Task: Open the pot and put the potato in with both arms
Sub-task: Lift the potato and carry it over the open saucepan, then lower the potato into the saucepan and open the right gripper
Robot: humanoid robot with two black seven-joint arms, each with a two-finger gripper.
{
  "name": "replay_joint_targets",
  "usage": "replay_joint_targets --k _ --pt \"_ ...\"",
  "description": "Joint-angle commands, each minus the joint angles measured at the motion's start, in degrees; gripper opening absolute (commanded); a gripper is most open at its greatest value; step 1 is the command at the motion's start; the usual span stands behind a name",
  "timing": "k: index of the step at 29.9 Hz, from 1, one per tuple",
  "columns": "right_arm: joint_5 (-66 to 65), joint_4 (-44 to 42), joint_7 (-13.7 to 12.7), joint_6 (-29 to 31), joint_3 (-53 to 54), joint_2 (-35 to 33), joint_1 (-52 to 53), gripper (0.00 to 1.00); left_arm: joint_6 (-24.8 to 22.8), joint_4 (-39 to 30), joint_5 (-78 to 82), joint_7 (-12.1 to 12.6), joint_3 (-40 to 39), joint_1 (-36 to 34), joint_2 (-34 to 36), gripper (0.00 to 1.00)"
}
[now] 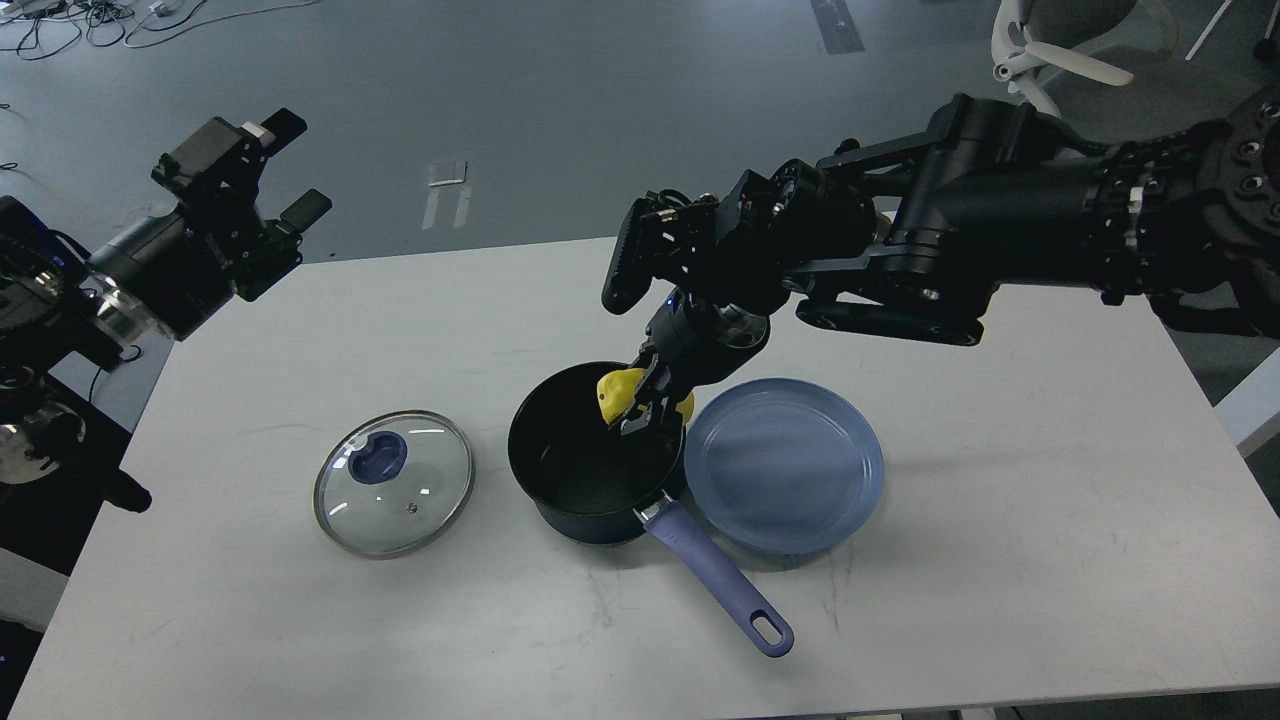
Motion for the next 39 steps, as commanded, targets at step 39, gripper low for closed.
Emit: replay_joint_targets --k 39 --pt "6.6 -0.66 0.0 -13.88 -1.28 0.0 -7.61 0.72 -1.14 -0.25 -0.35 0.0 -0.34 0.09 1.06 0.98"
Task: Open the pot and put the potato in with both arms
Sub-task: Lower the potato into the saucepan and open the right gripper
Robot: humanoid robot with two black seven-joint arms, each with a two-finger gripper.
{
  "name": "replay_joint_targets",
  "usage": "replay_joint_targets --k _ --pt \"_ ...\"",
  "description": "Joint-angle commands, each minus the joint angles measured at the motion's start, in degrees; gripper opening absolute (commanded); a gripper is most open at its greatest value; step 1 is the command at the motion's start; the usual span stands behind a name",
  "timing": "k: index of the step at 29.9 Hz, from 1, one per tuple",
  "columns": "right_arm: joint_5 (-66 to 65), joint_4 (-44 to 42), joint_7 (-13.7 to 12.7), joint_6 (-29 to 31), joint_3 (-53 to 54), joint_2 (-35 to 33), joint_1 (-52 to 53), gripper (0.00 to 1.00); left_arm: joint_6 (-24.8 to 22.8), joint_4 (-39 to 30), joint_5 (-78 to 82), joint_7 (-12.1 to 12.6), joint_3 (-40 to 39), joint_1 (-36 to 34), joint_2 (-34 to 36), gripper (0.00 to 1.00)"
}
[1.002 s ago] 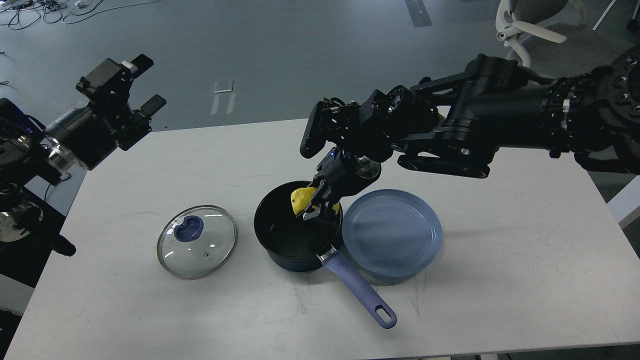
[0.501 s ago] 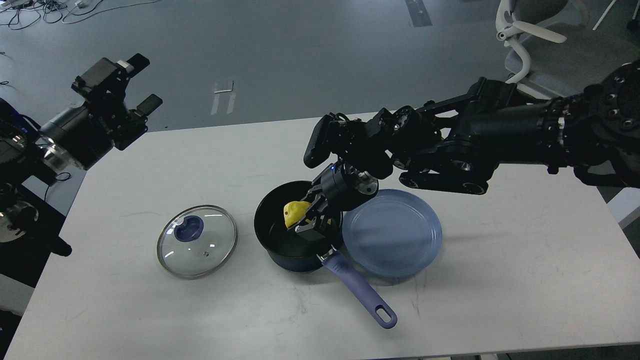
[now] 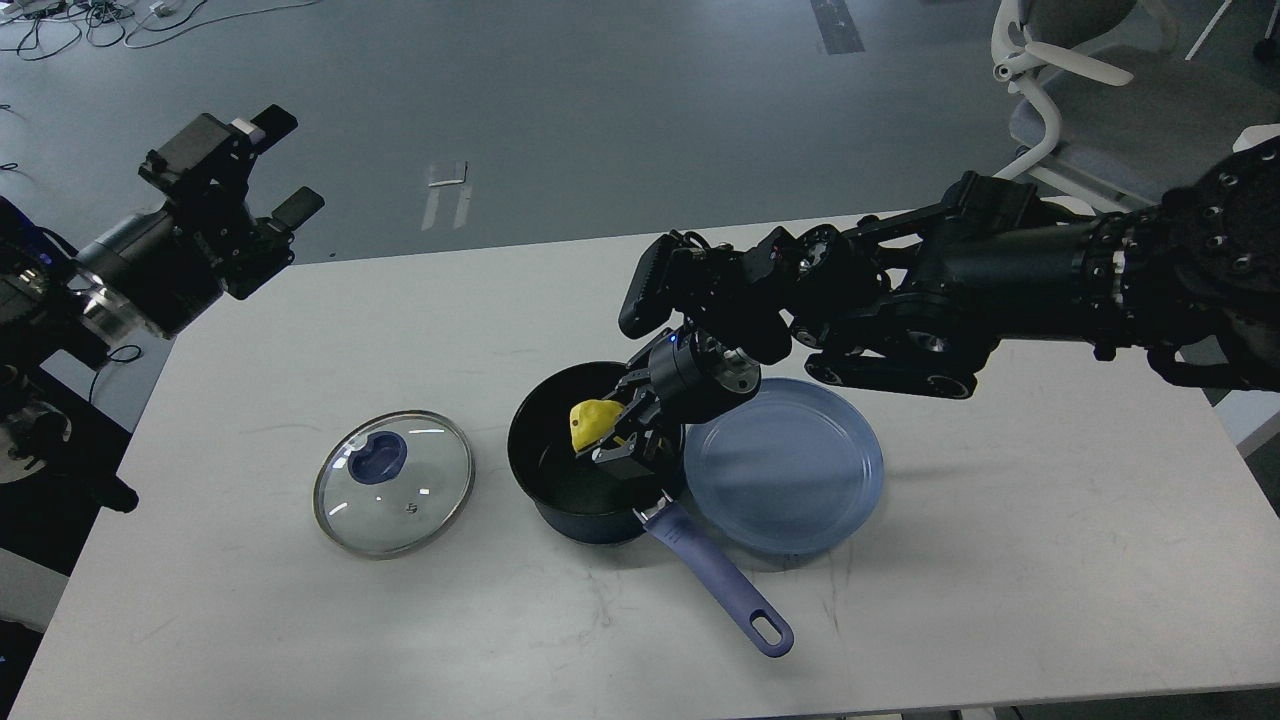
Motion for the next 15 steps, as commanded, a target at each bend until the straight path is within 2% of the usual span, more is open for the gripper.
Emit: replay_joint_targets --k 1,3,6,15 --pt "0.01 -0.18 0.0 -1.26 0.0 0.0 -0.52 0.72 -0.01 0.0 -0.01 0.0 0.0 0.07 0.01 0.98" --pt "0.01 -0.44 0.0 -1.44 0.0 0.0 -0.7 0.83 -0.01 0.0 -0.01 0.0 0.0 0.07 0.01 0.98" --pt "0.01 -0.45 0.0 -1.53 0.0 0.0 -0.7 0.93 -0.01 0.0 -0.01 0.0 0.0 0.07 0.01 0.98" --pt "0.36 -2.2 0.0 -1.53 0.27 0.0 0.27 0.94 -0.1 0.09 -0.01 0.0 -0.09 0.07 0.01 0.98"
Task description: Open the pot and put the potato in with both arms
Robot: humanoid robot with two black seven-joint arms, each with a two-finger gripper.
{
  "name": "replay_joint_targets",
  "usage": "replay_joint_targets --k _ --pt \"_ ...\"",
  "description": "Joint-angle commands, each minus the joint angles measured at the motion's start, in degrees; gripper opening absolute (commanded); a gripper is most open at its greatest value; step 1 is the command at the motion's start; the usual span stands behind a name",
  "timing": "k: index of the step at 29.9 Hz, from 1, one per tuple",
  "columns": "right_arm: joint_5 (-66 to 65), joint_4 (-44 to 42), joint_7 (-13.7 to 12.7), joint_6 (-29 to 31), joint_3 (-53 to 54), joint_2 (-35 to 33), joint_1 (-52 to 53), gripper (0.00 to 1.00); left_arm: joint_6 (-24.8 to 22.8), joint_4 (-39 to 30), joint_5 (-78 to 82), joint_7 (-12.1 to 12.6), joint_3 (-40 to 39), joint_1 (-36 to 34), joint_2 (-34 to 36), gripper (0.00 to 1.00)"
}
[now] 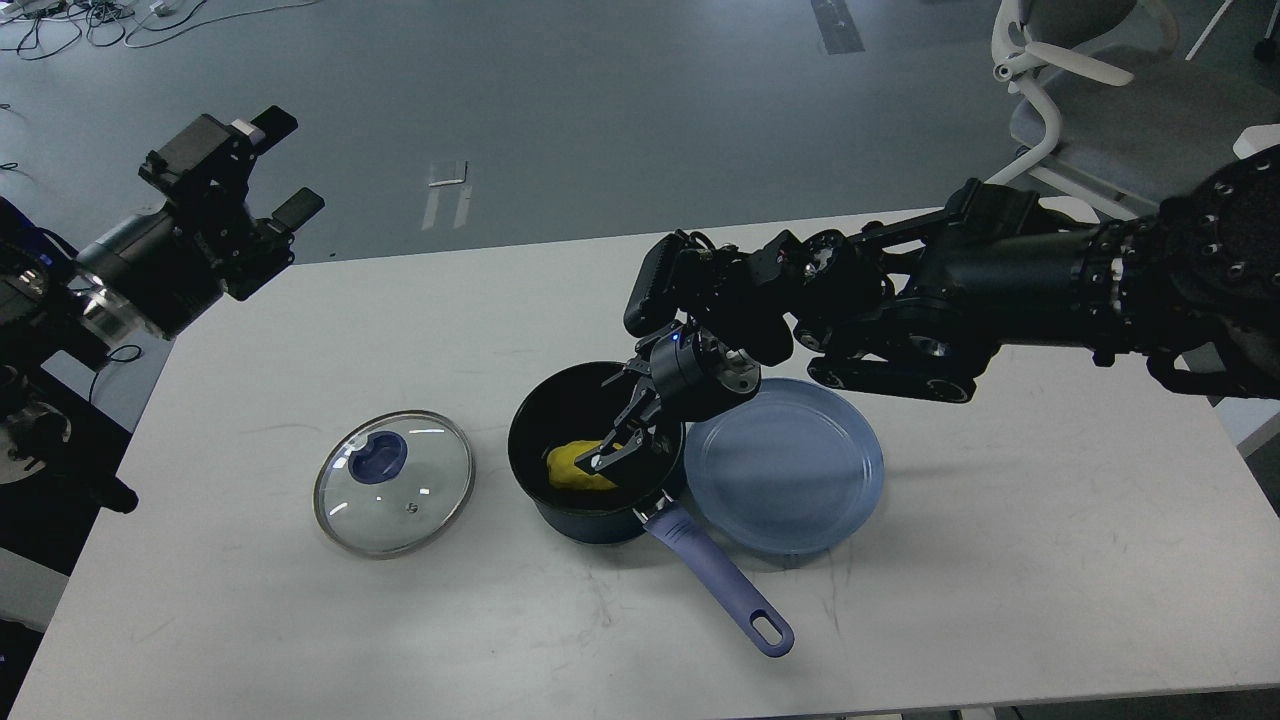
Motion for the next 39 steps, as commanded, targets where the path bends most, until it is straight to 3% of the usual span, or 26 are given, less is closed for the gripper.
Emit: replay_joint_targets --k 1,9,18,22,27,33,39 --pt "0.28 -1.4 0.0 0.09 0.63 0.0 0.89 0.94 0.0 0.09 0.0 0.0 -0.01 0.0 -0.01 0.98" --pt "13.8 -2.2 0.0 0.62 5.02 0.0 1.77 0.94 0.0 0.44 -0.09 0.0 -0.1 0.09 -0.53 0.98" --pt "44.05 -2.2 0.0 1.15 11.88 -14.06 -3.68 0.93 0.0 0.71 -0.26 0.0 -0.19 0.62 -1.85 0.98" --pt "58.78 -1.49 0.0 1.23 17.05 -20.9 -11.47 0.93 0.0 0.71 -0.52 0.0 -0.19 1.14 -3.16 0.98" --pt "71.62 -1.41 0.0 1.67 27.06 -24.52 -22.98 0.93 0.09 0.97 -6.66 0.0 -0.19 2.89 -4.57 0.98" --pt "80.43 -1.84 0.0 6.85 42.44 -25.14 -36.08 0.93 0.53 3.25 -11.51 0.0 -0.36 5.88 -8.08 0.98" --pt "82.02 -3.16 0.0 17.03 45.54 -24.96 -43.74 0.94 0.62 3.43 -11.51 0.0 -0.36 8.7 -11.07 0.98"
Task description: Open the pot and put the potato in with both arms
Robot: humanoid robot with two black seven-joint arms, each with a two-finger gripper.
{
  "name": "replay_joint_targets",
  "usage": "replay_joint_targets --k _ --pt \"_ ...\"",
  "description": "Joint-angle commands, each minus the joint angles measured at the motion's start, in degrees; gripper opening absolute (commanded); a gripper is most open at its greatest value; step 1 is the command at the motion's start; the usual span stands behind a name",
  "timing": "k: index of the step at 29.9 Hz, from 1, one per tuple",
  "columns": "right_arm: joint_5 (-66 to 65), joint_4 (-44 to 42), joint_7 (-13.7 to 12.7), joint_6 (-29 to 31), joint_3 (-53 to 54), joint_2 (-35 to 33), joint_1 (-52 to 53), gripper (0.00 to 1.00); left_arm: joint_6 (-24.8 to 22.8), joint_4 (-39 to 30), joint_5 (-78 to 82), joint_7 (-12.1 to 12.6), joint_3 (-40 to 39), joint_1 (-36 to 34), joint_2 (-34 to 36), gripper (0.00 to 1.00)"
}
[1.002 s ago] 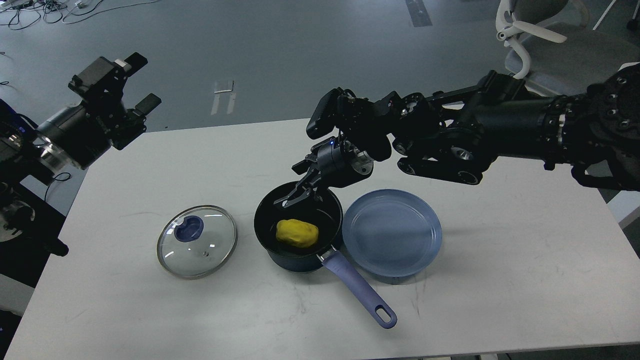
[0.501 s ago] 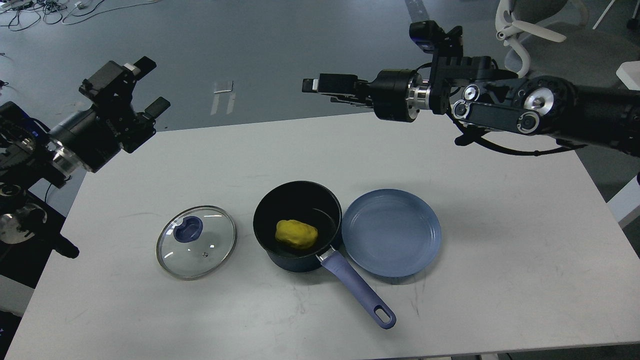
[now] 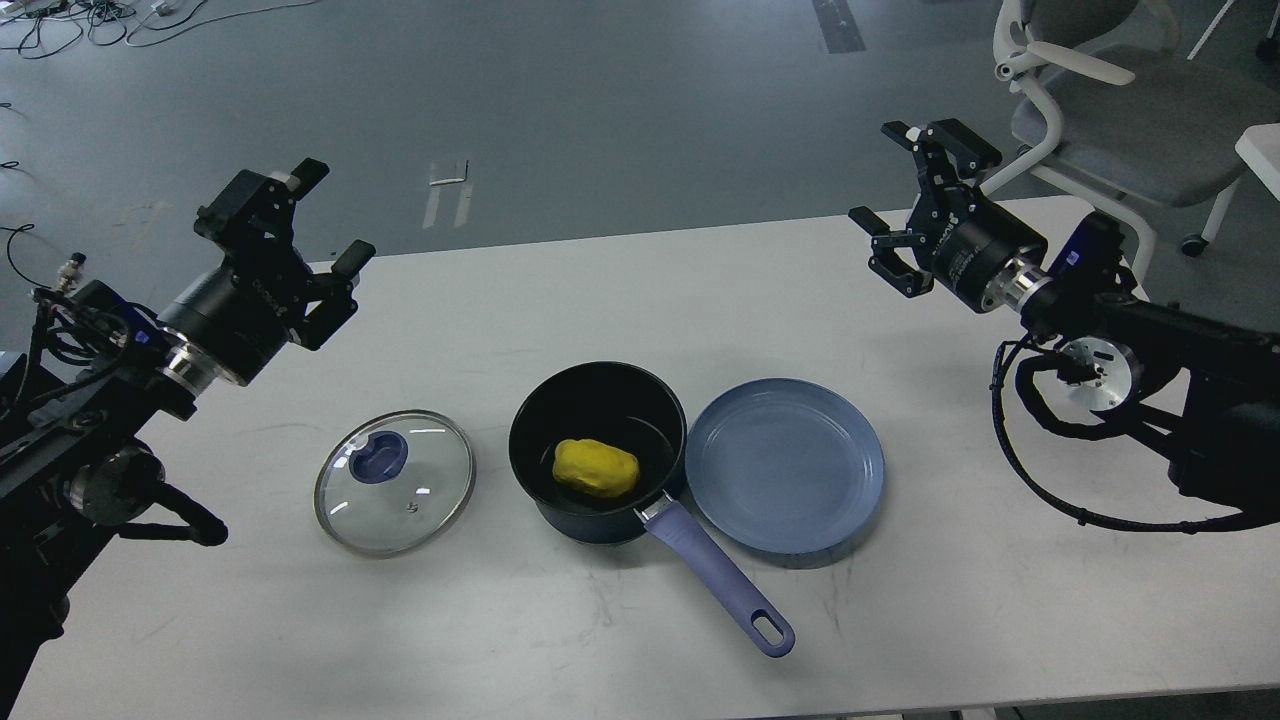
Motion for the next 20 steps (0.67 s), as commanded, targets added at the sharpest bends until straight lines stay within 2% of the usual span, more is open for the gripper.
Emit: replay_joint_targets --k 1,3,9,20 --pt "0.28 -1.28 0.01 6.23 1.2 0.27 -3.44 0.94 -0.08 0.04 -0.03 0.0 -0.09 1.44 -1.66 0.98" --pt "0.28 -2.59 0.01 8.23 1.47 0.62 -5.28 0.94 -0.69 0.04 -0.03 0.0 -0.53 2.75 -2.63 0.98" --pt "-0.07 -2.86 0.01 8.23 1.38 1.94 -7.13 1.0 -0.52 0.91 0.06 0.0 -1.67 4.78 -5.17 0.98" --pt "-0.07 -2.77 0.01 8.23 1.64 2.47 -7.22 1.0 -1.84 1.62 0.06 0.0 -1.76 5.22 -5.62 0.98"
